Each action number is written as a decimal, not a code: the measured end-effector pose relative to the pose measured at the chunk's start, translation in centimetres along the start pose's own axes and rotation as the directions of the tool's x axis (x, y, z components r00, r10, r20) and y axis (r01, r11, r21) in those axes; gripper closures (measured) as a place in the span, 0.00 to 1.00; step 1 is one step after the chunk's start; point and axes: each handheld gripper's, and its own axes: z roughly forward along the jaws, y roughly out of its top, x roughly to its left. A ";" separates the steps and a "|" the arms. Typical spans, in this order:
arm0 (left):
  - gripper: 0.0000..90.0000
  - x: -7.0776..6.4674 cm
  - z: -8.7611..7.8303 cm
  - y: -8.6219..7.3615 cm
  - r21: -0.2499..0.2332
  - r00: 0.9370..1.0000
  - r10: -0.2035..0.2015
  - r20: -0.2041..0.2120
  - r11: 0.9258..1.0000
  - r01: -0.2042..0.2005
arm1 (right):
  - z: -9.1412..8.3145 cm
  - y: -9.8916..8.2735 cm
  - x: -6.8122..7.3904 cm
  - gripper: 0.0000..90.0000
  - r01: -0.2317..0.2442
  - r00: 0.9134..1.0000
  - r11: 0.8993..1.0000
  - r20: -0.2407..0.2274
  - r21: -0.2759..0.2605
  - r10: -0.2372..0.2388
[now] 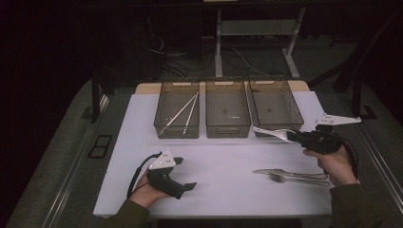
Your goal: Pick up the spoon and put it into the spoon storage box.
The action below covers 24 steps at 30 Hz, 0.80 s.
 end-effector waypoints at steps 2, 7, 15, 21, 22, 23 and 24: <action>0.00 0.0 0.0 0.0 -0.001 1.000 0.004 -0.007 1.000 -0.004 | 0.4 0.4 0.1 0.91 0.008 1.000 1.000 0.006 -0.002 -0.008; 0.00 0.0 -0.1 0.3 -0.026 1.000 -0.009 -0.019 1.000 0.009 | 1.3 1.1 0.7 0.91 0.015 1.000 1.000 0.013 -0.005 -0.015; 0.00 -0.2 0.0 0.4 -0.015 1.000 -0.006 -0.028 1.000 0.005 | 2.8 2.5 1.5 0.91 0.040 0.999 0.999 0.025 0.003 -0.040; 0.00 -0.5 0.1 0.4 -0.018 1.000 0.001 -0.017 1.000 -0.001 | 4.5 3.7 2.0 0.91 0.047 0.998 0.999 0.037 0.019 -0.047; 0.00 -0.5 0.2 0.3 -0.018 1.000 0.007 -0.018 1.000 -0.008 | 4.7 3.9 2.1 0.91 0.046 0.998 0.999 0.037 0.019 -0.047; 0.00 -0.5 0.2 0.3 -0.015 1.000 0.006 -0.014 1.000 -0.007 | 4.9 4.1 2.2 0.91 0.052 0.998 0.998 0.037 0.022 -0.052; 0.00 -0.5 0.2 0.3 -0.016 1.000 0.006 -0.015 1.000 -0.006 | 5.2 4.4 2.3 0.91 0.058 0.998 0.998 0.037 0.022 -0.059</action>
